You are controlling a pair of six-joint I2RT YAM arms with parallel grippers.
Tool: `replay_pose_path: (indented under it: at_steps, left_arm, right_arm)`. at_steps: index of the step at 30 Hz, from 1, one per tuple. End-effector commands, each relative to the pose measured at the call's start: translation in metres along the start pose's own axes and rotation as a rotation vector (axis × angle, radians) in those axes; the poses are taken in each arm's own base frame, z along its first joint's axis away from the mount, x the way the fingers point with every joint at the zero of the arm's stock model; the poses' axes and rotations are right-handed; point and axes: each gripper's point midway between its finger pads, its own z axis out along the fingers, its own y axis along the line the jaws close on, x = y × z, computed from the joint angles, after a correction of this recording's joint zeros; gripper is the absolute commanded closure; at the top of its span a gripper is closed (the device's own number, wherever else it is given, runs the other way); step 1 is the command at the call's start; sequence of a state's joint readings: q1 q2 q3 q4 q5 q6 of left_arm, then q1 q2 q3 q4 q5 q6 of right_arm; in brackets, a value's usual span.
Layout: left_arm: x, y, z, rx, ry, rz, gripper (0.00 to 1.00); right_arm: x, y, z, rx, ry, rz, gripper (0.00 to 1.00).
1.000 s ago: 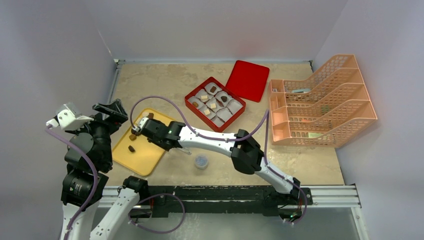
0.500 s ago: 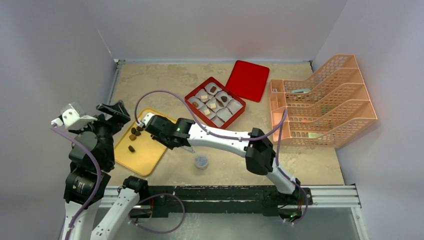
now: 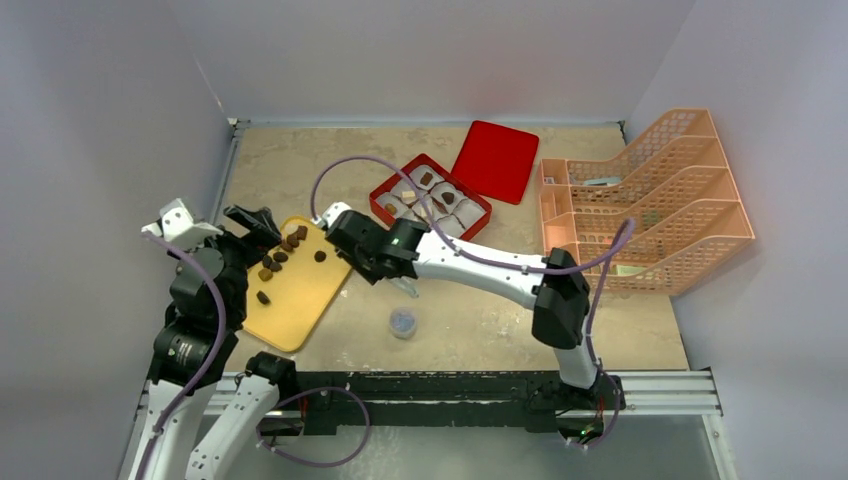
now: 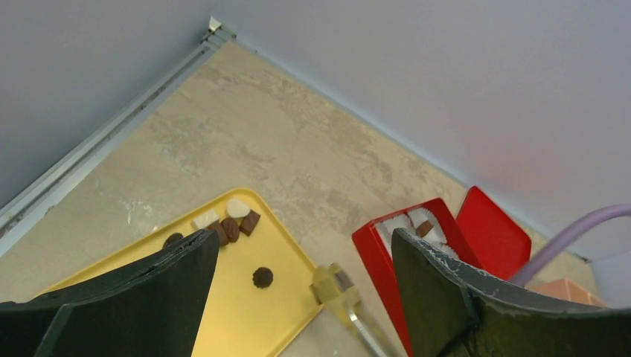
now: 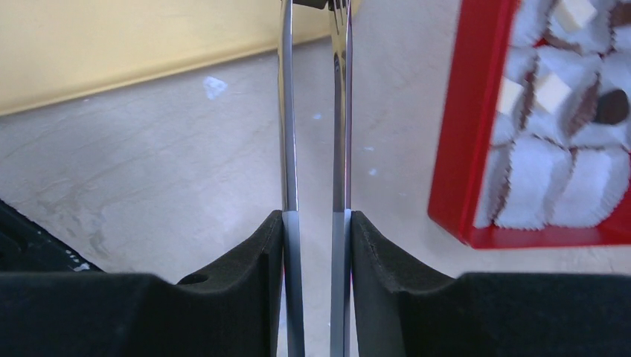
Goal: Pack the chocolate
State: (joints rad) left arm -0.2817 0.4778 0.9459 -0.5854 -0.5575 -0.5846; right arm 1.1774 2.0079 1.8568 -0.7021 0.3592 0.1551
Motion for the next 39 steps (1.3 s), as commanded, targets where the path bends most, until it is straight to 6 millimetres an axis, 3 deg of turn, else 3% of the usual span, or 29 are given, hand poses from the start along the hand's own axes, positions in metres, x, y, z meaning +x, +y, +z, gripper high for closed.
replay_pose_path:
  at_steps: [1, 13, 23, 33, 39]
  left_arm:
    - [0.014, -0.012, 0.013, 0.037, 0.032, -0.003, 0.15]
    - [0.077, -0.009, 0.038, 0.045, 0.192, 0.126, 0.15]
    - [0.08, -0.011, 0.04, 0.052, 0.207, 0.154, 0.15]
    - [0.078, -0.009, 0.039, 0.049, 0.202, 0.157, 0.15]
    - [0.078, -0.009, 0.038, 0.046, 0.202, 0.158, 0.15]
  right_arm:
    - [-0.012, -0.047, -0.035, 0.084, -0.072, 0.122, 0.74]
    - [0.036, -0.149, -0.058, 0.274, 0.006, 0.272, 0.74]
    - [0.082, -0.21, -0.058, 0.368, 0.099, 0.387, 0.73]
    - [0.102, -0.236, -0.037, 0.394, 0.172, 0.426, 0.71]
    - [0.113, -0.239, -0.03, 0.396, 0.222, 0.434, 0.69]
